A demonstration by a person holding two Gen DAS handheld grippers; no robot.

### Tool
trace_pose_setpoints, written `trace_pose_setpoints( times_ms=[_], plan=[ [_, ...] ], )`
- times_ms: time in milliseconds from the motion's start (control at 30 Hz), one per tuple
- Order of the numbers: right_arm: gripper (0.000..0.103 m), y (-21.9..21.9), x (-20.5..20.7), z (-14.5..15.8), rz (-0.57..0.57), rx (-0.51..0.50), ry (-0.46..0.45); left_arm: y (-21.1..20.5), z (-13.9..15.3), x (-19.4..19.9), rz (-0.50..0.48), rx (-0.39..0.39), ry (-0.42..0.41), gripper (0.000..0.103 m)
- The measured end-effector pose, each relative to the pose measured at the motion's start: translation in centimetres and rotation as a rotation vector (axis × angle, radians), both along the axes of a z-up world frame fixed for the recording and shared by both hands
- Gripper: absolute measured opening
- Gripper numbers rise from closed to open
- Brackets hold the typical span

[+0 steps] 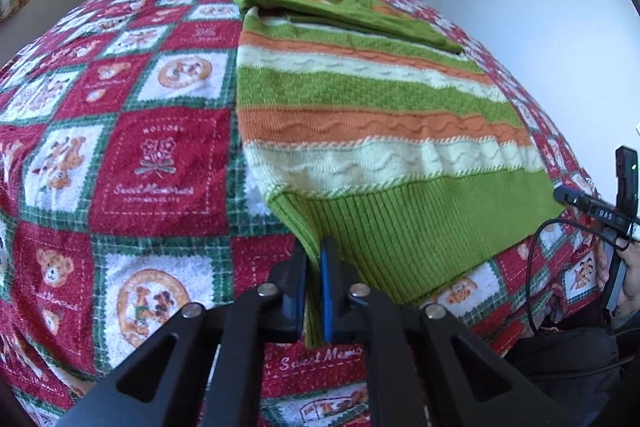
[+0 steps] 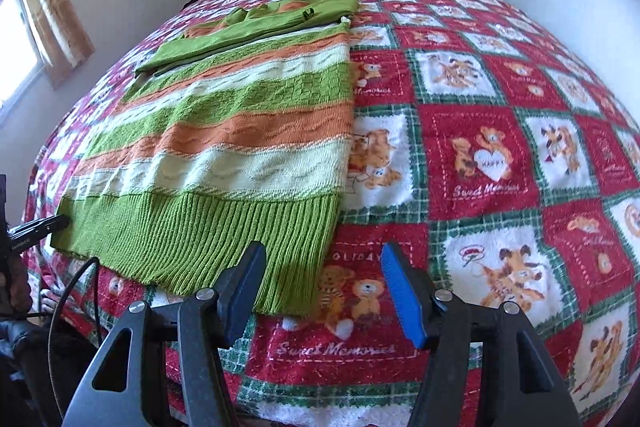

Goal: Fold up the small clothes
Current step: 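Reach both tools to the sweater's ribbed hem and close them on it, then lift the hem with both tools and fold it over toward the collar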

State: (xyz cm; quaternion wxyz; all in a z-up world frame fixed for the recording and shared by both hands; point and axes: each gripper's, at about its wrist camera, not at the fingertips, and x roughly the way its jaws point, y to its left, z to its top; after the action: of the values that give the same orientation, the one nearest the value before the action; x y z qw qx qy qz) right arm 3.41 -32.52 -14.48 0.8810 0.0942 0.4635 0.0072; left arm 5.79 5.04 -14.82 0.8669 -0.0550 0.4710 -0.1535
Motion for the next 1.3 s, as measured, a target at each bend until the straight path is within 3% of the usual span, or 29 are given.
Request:
trace_pose_setpoints(
  times_ms=[267, 300, 333, 400, 433, 567, 733, 900, 1000, 1300],
  plan=[
    [0.061, 0.8, 0.1, -1.1, 0.049, 0.066, 0.011, 0.5, 0.5, 0.2, 0.001, -0.042, -0.022, 0.006],
    [0.057, 1.0, 0.0, -1.2, 0.048, 0.050, 0.003, 0.4, 0.1, 0.3, -0.002, -0.045, -0.012, 0.006],
    [0.038, 1.3, 0.0, -1.2, 0.056, 0.037, -0.003, 0.4, -0.1, 0.3, -0.003, -0.047, -0.004, 0.006],
    [0.014, 1.4, -0.2, -1.0, 0.084, 0.078, -0.014, 0.4, -0.1, 0.2, -0.008, -0.060, -0.003, 0.005],
    [0.012, 1.4, -0.3, -0.8, 0.091, 0.079, -0.022, 0.5, 0.1, 0.1, -0.007, -0.070, -0.013, 0.005],
    [0.010, 0.9, -1.1, 1.2, 0.117, 0.139, -0.091, 2.0, 2.5, -0.4, -0.001, -0.143, -0.089, 0.004],
    [0.009, -1.0, -3.1, 4.8, 0.135, 0.296, -0.232, 3.2, 3.9, -1.0, 0.012, -0.193, -0.139, 0.004],
    [0.009, -2.1, -2.1, 3.0, 0.080, 0.337, -0.179, 2.9, 2.7, 0.1, 0.012, -0.198, -0.114, 0.004],
    [0.009, -2.5, -1.3, 2.5, 0.076, 0.405, -0.177, 2.6, 3.4, 0.9, 0.002, -0.176, -0.145, 0.004],
    [0.009, -2.0, 3.0, 9.5, 0.108, 0.317, -0.332, 3.2, 7.5, 6.2, 0.045, -0.157, -0.225, 0.004]
  ],
)
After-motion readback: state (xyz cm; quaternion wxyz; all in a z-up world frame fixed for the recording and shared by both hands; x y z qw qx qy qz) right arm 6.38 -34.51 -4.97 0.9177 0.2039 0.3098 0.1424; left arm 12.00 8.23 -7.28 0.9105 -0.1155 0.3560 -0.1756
